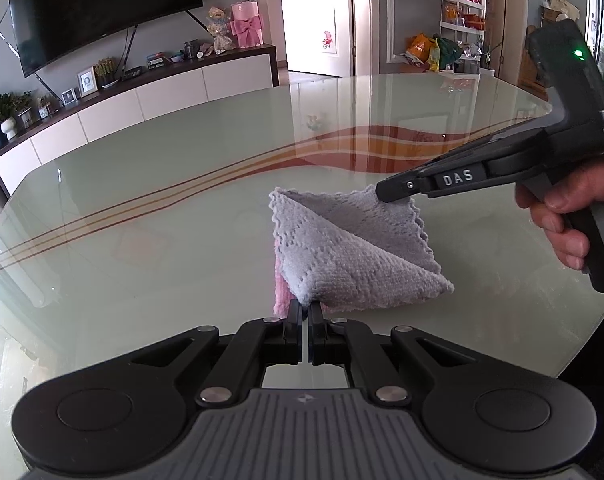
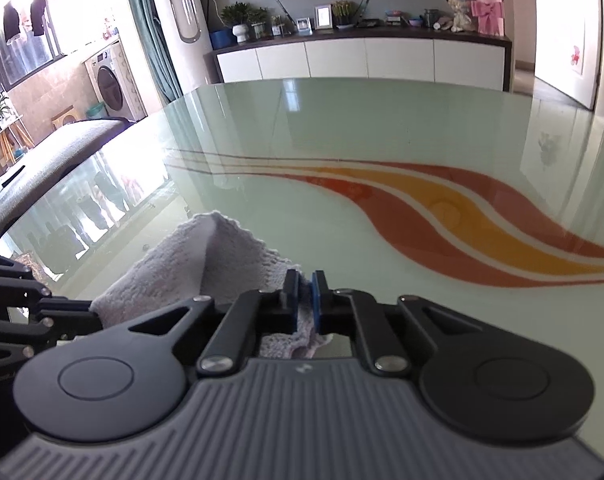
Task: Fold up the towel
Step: 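Lift the towel with both grippers and shake it open in the air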
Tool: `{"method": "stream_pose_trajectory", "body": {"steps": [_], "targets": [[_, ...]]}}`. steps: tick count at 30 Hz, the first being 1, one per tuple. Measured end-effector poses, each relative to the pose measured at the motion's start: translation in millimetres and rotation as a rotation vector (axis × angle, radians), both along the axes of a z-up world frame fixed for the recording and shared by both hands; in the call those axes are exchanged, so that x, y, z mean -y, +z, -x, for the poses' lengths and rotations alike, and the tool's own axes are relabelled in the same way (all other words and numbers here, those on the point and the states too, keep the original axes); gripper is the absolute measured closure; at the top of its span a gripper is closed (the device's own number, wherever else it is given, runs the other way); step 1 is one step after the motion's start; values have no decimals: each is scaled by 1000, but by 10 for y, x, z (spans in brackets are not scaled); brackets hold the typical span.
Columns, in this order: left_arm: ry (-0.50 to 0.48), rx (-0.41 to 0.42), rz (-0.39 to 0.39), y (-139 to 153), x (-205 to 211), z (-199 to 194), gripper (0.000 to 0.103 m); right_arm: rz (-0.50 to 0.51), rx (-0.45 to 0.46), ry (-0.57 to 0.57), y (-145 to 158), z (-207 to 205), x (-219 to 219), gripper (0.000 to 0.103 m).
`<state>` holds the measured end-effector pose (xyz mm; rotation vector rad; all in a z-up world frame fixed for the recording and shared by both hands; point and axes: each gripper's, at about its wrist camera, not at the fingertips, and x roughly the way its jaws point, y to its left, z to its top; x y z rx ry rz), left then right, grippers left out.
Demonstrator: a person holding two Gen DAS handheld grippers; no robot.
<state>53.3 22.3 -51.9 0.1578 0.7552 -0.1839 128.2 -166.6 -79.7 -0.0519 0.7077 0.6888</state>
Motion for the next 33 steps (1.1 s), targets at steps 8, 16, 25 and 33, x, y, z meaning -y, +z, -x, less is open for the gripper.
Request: {"method": "stream_pose_trajectory", "body": {"steps": [8,16,25,33], "targets": [[41,63,8,205,-143,-18,101,-47,99,-25,362,150,135,98],[84,152,-2,544,-256,-71,101,-83,203,-62,733,194,268,98],[83,227,-8,826,-213,-58,101,-103,273,-105,950,255,404,98],[67,284,-2,1093,-174,-103,101,-116,337,-129,1125,351,526,98]]}}
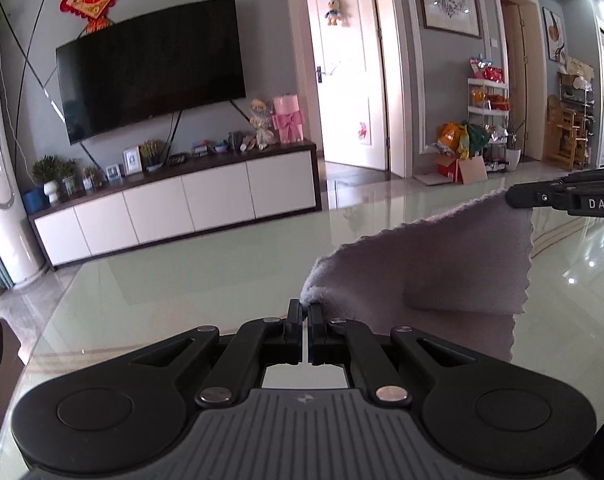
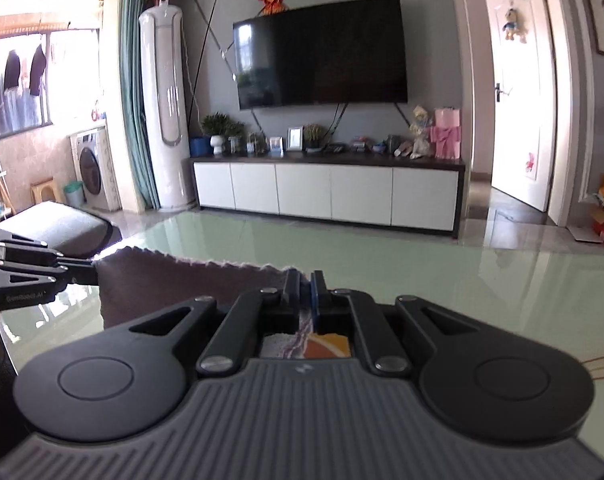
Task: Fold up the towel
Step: 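Lift the towel with both grippers and shake it open in the air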
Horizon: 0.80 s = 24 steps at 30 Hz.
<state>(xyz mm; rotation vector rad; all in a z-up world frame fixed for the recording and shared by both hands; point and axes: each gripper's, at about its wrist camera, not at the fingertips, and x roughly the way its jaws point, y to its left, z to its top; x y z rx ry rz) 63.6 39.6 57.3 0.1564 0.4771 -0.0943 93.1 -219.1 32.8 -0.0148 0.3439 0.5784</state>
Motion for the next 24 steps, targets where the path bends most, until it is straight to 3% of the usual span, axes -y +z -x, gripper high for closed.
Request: {"method": "stream_pose_trajectory", "body": {"steps": [3,6,8,15,21,24], "targets": [[-9,20,-2,74,46,-7,101,87,55,1,12,72,-92,98],[-21,33,-7,123,101,-20,101,100,70,37,40,100,-165,98],[-24,34,-7,124,111,-32,101,274,136,79,-72,197,-399,98],[-17,-17,4,-25,54,-10,101,425,100,246,-573,470,-660,98],[3,-113,22,-398,-60,83,101,439,22,339,-992,721,-808,98],[12,-153,27,-564,-124,129,101,427,0,368,-1043,797,-848,97]]}}
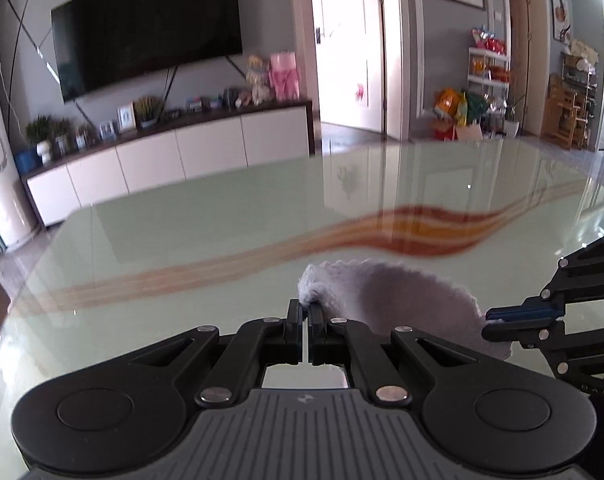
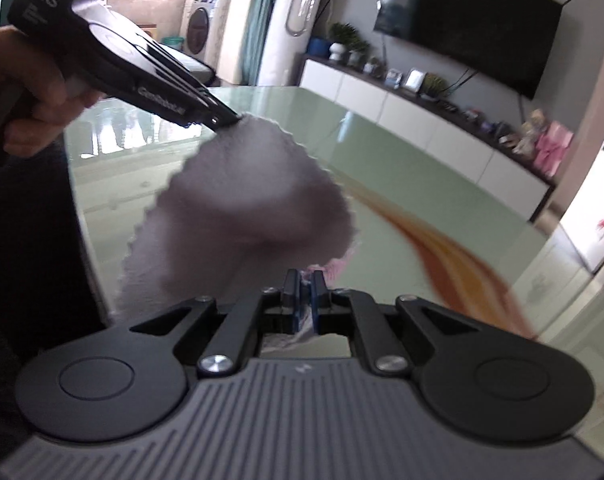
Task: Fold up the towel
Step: 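Lift the towel with both grippers and shake it open in the air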
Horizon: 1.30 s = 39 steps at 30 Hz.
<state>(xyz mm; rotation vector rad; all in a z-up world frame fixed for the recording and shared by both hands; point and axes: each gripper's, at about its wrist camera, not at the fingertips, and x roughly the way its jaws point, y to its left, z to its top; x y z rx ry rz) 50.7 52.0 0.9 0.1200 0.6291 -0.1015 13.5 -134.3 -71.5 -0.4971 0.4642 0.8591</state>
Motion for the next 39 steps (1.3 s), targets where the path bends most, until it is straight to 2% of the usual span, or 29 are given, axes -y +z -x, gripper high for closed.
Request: {"method": "stream_pose_trajectory", "body": {"steps": [4,8,16,20,23,28,31,36,39], "targets": [[13,-19,2,-84,-102,21,101,13,-20,-12,-32,1,-34,96],[17,-16,9,-93,-154,27,101,20,-16,-32,-19,-47,-27,80],[6,-18,10,-104,-144,25,101,28,11,-53,-14,-8,26,79],[5,-19,10,-101,-160,24,100,40,-5,-68,-56,-17,29,82],[7,-19,10,-91,-134,34,100,34,-14,-81,-54,-92,38,90],[7,-23,9,-75,-70,39,100,33,3,-93,-24,-46,72,92],[4,-22,9,-77,-70,31,100,44,13,-88,-30,-22,68,97],[4,-22,7,-83,-79,35,100,86,55,-81,-52,39,26,100],[6,-22,6,-94,-75,41,100,97,111,-90,-27,109,26,101]]}}
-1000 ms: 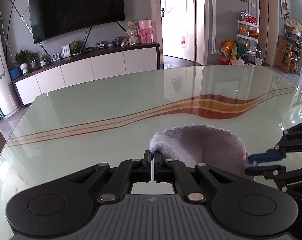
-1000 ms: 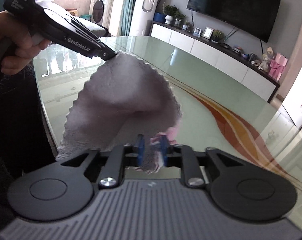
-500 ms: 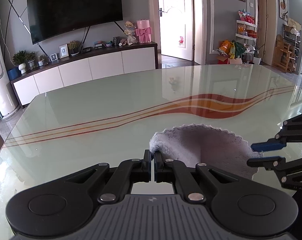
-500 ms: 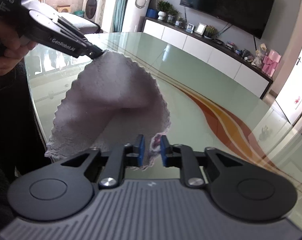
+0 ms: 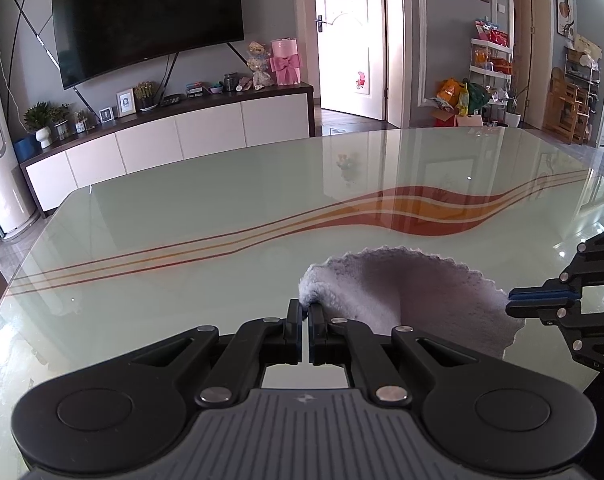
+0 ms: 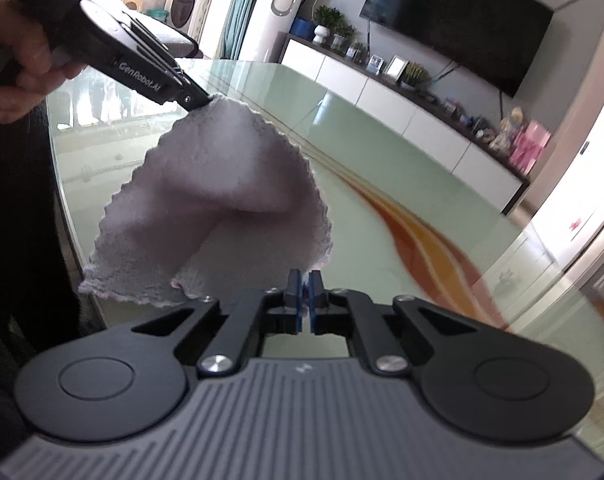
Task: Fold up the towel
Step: 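Lift the towel with both grippers and shake it open in the air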
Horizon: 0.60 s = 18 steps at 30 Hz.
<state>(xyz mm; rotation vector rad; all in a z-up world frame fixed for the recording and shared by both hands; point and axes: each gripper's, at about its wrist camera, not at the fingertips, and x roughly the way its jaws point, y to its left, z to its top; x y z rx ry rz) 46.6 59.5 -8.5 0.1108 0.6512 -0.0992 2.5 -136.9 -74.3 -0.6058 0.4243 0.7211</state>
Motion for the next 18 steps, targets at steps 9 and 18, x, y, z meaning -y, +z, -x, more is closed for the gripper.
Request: {"method": "stream_pose_trajectory", "body": {"steps": [9,18], "targets": [[-9,21,-1,68,13,5,100,-220,50,-87,556,-126,286,101],[-42,151,7,546,59,-48,100,-258,172,-167,1057,-325,583,101]]}}
